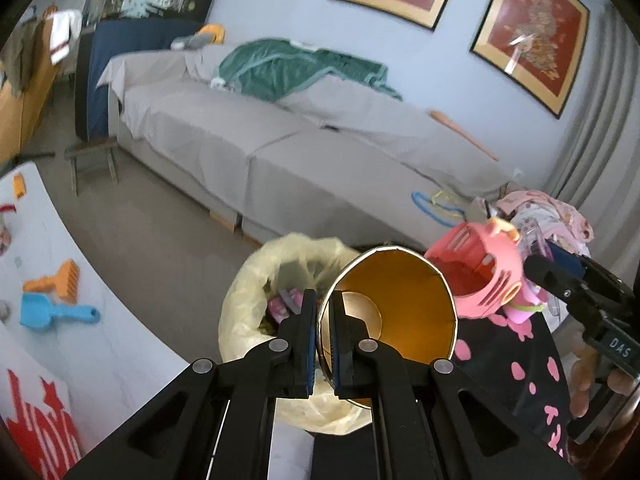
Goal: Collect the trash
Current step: 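Carry the cup and pink card into the yellow trash bag and release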
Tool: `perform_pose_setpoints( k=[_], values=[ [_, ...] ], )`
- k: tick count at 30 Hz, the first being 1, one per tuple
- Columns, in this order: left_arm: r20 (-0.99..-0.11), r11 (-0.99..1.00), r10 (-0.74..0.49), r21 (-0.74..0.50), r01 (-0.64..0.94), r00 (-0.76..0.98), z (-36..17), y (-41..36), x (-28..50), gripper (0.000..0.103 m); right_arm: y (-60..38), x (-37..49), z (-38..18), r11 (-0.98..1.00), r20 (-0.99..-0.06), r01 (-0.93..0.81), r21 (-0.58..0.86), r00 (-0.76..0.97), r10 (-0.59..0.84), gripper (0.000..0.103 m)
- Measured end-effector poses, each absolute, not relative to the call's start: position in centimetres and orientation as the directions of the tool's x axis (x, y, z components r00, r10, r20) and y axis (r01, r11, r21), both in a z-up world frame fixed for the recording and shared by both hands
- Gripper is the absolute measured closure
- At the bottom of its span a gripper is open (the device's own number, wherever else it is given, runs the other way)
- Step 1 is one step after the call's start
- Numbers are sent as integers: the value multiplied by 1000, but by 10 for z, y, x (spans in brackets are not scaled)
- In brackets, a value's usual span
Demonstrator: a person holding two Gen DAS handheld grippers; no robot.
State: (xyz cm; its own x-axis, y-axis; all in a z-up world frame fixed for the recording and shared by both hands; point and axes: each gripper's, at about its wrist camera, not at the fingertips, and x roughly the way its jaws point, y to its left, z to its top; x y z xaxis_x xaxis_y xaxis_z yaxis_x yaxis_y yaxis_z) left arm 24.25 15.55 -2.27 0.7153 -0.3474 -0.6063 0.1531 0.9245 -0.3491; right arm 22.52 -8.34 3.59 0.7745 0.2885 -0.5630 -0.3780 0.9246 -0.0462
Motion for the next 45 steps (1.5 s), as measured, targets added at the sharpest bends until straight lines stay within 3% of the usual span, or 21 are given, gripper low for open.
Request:
perform_pose_setpoints(
  k=[8,11,13,15,16,21,30,38,42,44,45],
  values=[
    [-660,906,-387,-403,132,643,-67,149,284,97,-91,263,-1,931,-629,-364,-2,724,282,55],
    [-660,889,-422,-436,140,622,-80,146,297,93,-91,273,-11,933,-647,-360,10,709,281,55],
    [-655,870,-455,-470,147,603,-87,147,304,82,-90,278,-17,934,-656,-358,12,702,278,55],
    [-655,863,-466,-483,144,595,-93,149,309,58,-88,284,-22,933,-664,-359,14,694,277,55],
    [-652,859,-471,-492,142,594,-96,150,311,56,-87,286,-25,933,-668,-360,16,690,278,55],
    [-632,846,-466,-524,102,619,-96,165,312,55,-77,299,-39,925,-690,-377,47,658,303,55],
    [-624,878,-324,-478,-19,711,-91,206,292,54,-18,320,-75,871,-725,-478,113,560,401,55],
    [-656,898,-275,-436,-56,702,-105,218,284,54,14,366,-155,879,-886,-476,3,406,223,55],
    [-680,926,-226,-371,-61,698,-111,212,280,54,7,360,-161,882,-886,-470,31,395,241,54],
    [-690,936,-206,-347,-67,694,-111,207,277,54,1,354,-152,883,-868,-467,50,417,270,50],
    [-691,937,-205,-343,-65,693,-111,204,274,54,-3,349,-145,883,-857,-467,51,433,279,43]
  ],
)
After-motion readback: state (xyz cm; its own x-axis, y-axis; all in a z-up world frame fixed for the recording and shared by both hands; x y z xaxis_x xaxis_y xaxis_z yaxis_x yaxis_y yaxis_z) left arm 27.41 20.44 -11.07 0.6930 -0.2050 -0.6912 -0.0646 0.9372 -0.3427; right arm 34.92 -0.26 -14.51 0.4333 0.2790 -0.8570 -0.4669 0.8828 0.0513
